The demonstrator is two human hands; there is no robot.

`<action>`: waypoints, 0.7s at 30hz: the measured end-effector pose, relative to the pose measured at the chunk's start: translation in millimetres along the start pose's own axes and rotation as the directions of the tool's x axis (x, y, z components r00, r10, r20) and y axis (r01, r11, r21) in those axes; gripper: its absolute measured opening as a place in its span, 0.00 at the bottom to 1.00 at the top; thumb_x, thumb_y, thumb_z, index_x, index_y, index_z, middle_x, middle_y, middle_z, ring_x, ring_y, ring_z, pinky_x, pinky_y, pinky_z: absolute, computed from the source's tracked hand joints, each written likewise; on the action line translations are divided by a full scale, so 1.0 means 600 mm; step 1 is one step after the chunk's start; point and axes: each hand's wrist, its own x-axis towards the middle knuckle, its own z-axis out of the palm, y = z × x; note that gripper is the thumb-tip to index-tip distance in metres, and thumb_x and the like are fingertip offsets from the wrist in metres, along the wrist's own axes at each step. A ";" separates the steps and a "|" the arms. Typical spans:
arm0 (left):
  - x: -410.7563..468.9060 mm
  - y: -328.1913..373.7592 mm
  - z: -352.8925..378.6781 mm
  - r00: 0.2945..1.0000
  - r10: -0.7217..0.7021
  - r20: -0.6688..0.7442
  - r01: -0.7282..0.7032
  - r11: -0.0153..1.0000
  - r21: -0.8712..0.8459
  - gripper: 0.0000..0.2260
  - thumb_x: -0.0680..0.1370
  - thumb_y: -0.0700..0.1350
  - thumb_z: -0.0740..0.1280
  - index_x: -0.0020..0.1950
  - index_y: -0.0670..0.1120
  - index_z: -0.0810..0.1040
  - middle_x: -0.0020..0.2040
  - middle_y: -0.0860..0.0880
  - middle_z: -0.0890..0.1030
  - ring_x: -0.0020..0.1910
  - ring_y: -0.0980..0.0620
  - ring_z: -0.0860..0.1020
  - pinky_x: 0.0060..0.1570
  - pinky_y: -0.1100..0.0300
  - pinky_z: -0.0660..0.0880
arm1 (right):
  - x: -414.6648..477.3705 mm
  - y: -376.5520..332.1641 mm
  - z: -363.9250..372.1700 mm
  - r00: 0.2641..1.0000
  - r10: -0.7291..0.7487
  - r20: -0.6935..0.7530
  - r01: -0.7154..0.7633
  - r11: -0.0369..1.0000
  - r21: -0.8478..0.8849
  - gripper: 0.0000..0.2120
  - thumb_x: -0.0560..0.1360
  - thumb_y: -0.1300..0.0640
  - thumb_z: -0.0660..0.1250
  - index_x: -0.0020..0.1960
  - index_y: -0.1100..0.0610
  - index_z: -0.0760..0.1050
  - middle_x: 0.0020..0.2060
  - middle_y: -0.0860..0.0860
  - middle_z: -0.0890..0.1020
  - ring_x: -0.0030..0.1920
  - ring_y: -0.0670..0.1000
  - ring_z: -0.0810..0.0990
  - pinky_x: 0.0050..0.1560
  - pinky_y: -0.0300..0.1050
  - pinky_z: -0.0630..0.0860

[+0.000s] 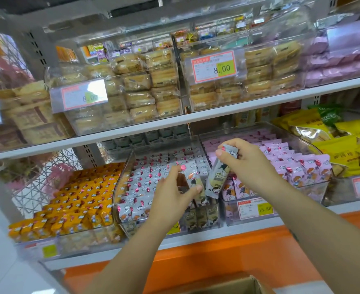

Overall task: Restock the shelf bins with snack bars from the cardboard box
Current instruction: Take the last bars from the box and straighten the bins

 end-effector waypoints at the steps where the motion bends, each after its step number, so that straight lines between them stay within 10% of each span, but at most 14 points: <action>1: 0.001 -0.003 0.000 1.000 0.001 0.018 -0.003 0.995 0.104 0.20 0.75 0.55 0.69 0.62 0.53 0.65 0.51 0.53 0.75 0.53 0.52 0.74 0.57 0.55 0.73 | -0.001 0.002 0.003 1.000 -0.003 0.025 0.004 1.000 -0.015 0.07 0.78 0.49 0.64 0.52 0.51 0.74 0.41 0.44 0.78 0.38 0.46 0.76 0.37 0.40 0.69; 6: 0.008 -0.004 -0.006 0.996 0.071 0.044 -0.084 0.875 0.478 0.26 0.75 0.60 0.65 0.68 0.50 0.64 0.55 0.51 0.79 0.57 0.49 0.76 0.75 0.48 0.42 | -0.008 0.008 0.016 0.996 -0.056 0.074 0.066 0.988 -0.140 0.06 0.77 0.50 0.65 0.53 0.48 0.72 0.46 0.44 0.76 0.42 0.44 0.75 0.41 0.39 0.68; 12: 0.011 -0.018 -0.014 0.993 0.095 0.065 -0.115 0.778 0.618 0.24 0.74 0.64 0.63 0.63 0.53 0.66 0.56 0.53 0.78 0.63 0.51 0.72 0.74 0.45 0.40 | -0.012 0.006 0.028 0.978 -0.194 0.075 0.208 0.930 -0.302 0.13 0.77 0.50 0.65 0.61 0.52 0.73 0.50 0.43 0.74 0.34 0.36 0.68 0.36 0.27 0.64; 21: -0.006 -0.030 -0.014 0.967 0.227 0.118 -0.243 0.670 0.702 0.18 0.79 0.62 0.56 0.63 0.55 0.70 0.64 0.57 0.71 0.67 0.54 0.68 0.73 0.42 0.39 | -0.013 0.035 0.068 0.951 -0.242 0.193 0.306 0.642 -0.703 0.18 0.75 0.39 0.62 0.58 0.47 0.79 0.55 0.43 0.80 0.57 0.50 0.72 0.57 0.47 0.60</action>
